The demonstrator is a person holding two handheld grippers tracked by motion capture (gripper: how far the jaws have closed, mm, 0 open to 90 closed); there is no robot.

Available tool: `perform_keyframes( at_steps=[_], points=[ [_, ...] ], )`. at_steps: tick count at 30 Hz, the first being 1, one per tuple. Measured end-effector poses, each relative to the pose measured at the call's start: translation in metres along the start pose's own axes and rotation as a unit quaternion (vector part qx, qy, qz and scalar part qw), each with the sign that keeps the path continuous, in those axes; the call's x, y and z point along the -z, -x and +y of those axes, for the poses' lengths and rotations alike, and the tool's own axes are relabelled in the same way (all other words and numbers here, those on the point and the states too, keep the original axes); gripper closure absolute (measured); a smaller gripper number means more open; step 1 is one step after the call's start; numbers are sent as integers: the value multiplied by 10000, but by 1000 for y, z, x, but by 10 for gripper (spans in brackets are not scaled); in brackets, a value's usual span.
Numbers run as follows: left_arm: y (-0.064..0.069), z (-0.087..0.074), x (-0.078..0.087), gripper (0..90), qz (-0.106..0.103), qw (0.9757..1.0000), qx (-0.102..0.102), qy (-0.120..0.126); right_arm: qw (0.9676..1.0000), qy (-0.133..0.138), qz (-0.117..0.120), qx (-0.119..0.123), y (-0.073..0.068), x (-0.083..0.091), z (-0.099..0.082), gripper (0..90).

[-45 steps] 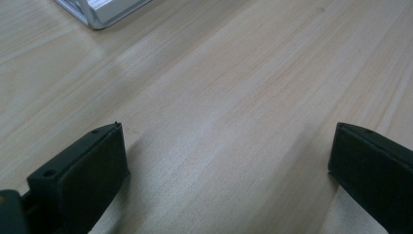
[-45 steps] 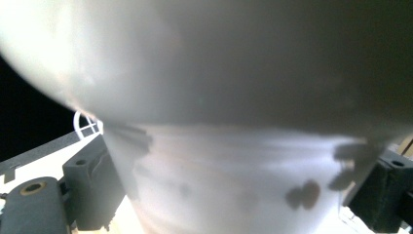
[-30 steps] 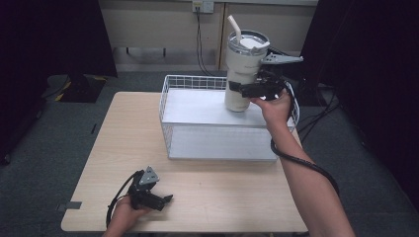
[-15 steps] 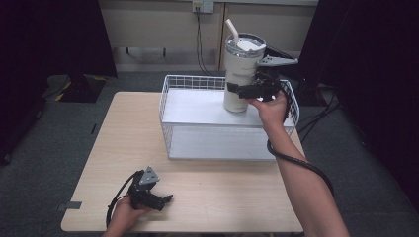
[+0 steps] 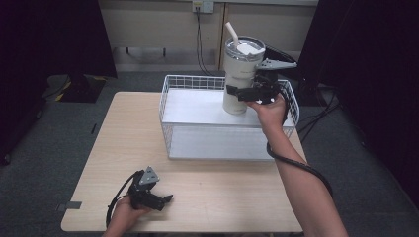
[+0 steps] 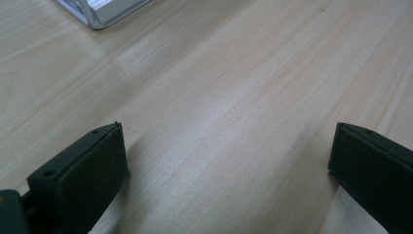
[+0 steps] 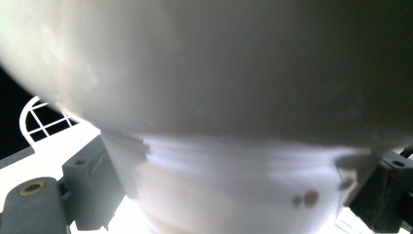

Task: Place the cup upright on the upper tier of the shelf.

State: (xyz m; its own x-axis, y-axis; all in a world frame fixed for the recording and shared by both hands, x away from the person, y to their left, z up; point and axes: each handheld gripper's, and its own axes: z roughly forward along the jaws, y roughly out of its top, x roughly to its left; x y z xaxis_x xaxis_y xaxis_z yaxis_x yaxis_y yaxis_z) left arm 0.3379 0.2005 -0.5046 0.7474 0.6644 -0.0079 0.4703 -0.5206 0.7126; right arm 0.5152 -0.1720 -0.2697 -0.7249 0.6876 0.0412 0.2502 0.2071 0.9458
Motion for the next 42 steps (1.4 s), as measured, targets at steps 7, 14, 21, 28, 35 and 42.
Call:
perform_keyframes(
  at_steps=[7,14,21,28,35,42],
  points=[
    [0,0,0,1,1,10000,0,1,9999,64,60,52,0,1,-3,98],
    [0,0,0,1,1,10000,1,0,9999,74,75,68,1,1,-4,91],
    [0,0,0,1,1,10000,0,1,9999,60,34,151,0,3,-11,91],
    [0,0,0,1,2,10000,0,0,9998,32,160,-73,3,5,-16,88],
    [0,0,0,1,11,10000,3,11,9998,-135,135,28,4,10,-20,86],
    [0,0,0,1,11,10000,2,9,9997,-144,220,-5,4,18,-27,84]
  ],
)
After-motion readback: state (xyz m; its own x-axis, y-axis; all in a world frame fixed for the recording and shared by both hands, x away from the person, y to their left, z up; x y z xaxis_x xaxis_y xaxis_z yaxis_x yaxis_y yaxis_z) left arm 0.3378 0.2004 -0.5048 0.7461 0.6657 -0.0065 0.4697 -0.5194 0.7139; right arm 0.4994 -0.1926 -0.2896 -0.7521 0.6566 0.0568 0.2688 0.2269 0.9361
